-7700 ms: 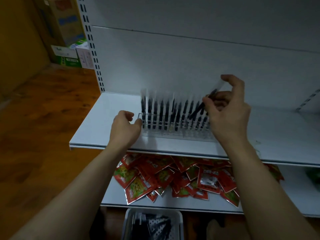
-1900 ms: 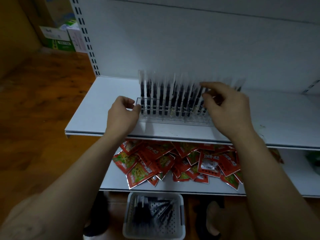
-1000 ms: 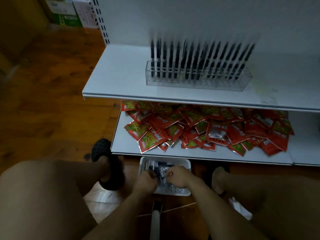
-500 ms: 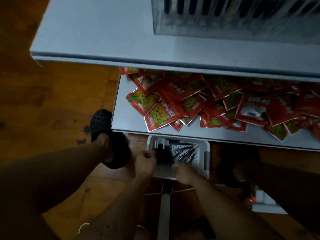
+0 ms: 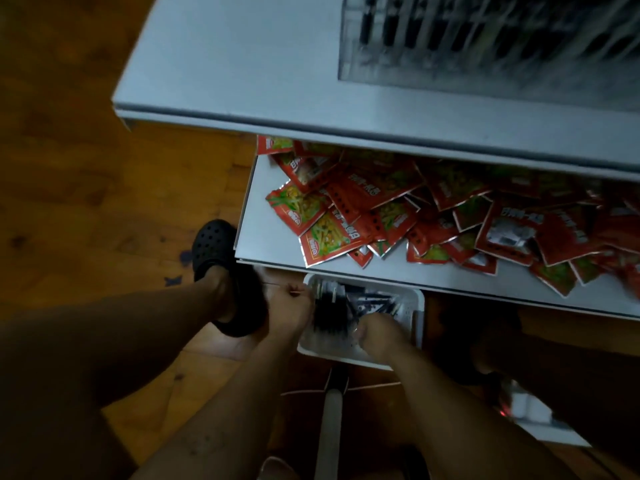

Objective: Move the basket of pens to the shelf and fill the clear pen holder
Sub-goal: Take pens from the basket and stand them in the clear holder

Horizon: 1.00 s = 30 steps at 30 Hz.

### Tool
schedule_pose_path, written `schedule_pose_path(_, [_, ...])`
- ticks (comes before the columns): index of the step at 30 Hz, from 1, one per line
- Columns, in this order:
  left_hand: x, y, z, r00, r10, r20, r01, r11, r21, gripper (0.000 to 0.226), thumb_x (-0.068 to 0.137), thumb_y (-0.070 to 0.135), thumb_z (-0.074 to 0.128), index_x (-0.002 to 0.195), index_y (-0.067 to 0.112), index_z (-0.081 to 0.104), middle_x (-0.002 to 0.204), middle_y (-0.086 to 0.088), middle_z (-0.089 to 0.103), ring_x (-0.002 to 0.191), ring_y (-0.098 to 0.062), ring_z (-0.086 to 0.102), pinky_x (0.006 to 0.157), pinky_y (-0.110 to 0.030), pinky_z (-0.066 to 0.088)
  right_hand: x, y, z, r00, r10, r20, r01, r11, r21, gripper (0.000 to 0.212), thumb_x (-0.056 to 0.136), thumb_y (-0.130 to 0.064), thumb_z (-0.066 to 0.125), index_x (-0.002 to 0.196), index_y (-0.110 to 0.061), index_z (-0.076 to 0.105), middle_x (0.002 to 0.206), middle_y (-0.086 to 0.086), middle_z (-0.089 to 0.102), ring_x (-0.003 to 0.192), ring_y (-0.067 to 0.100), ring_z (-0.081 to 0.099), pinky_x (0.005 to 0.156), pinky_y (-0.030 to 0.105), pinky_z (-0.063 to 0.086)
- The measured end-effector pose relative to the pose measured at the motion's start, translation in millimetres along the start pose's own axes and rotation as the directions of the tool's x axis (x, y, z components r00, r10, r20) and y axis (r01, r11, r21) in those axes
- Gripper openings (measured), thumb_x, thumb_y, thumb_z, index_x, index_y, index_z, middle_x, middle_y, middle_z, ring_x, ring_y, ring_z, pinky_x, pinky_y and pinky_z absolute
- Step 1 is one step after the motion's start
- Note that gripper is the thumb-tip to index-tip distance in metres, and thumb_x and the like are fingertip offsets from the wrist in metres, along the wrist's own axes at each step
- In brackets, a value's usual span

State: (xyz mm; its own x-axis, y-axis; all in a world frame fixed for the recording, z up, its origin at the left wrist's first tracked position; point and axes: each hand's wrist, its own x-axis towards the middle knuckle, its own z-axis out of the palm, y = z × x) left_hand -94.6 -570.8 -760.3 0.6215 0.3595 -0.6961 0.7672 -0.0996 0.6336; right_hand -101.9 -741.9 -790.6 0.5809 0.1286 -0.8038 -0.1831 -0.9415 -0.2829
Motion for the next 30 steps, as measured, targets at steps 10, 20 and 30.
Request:
schedule_pose_path(10, [-70.8, 92.0, -27.0, 0.952, 0.288, 0.102, -0.299, 0.947, 0.116, 0.016, 0.089, 0.029, 0.053, 0.083, 0.017, 0.06, 0.09, -0.017, 0.069, 0.083, -0.037, 0.065, 0.068, -0.035, 0.05, -108.5, -15.9, -84.0, 0.874, -0.066, -0.481, 0.12, 0.989, 0.081, 0.025, 0.09, -0.021, 0.057, 0.115, -0.024, 0.064, 0.103, 0.003, 0.069, 0.085, 0.022, 0.063, 0.07, 0.031, 0.051])
schedule_pose_path(20, [-161.0, 167.5, -50.3, 0.823, 0.557, 0.117, -0.568, 0.797, 0.205, 0.018, 0.092, 0.03, 0.058, 0.103, 0.017, 0.06, 0.094, 0.0, 0.064, 0.089, -0.021, 0.061, 0.077, -0.03, 0.048, -216.6, -39.8, -164.7, 0.632, -0.244, -0.736, 0.471, 0.875, 0.115, 0.01, 0.083, -0.014, 0.07, 0.084, -0.024, 0.07, 0.07, -0.007, 0.061, 0.058, 0.001, 0.051, 0.055, 0.011, 0.042])
schedule_pose_path(30, [-173.0, 241.4, -64.8, 0.695, 0.718, 0.013, -0.699, 0.672, 0.245, 0.047, 0.093, 0.037, 0.057, 0.132, 0.016, 0.042, 0.112, 0.001, 0.058, 0.097, -0.022, 0.06, 0.082, -0.04, 0.053, -286.6, -34.0, -272.9, 0.297, -0.212, -0.931, 0.545, 0.838, -0.017, 0.018, 0.091, -0.023, 0.065, 0.108, -0.025, 0.068, 0.085, -0.014, 0.063, 0.076, -0.006, 0.056, 0.07, 0.007, 0.041])
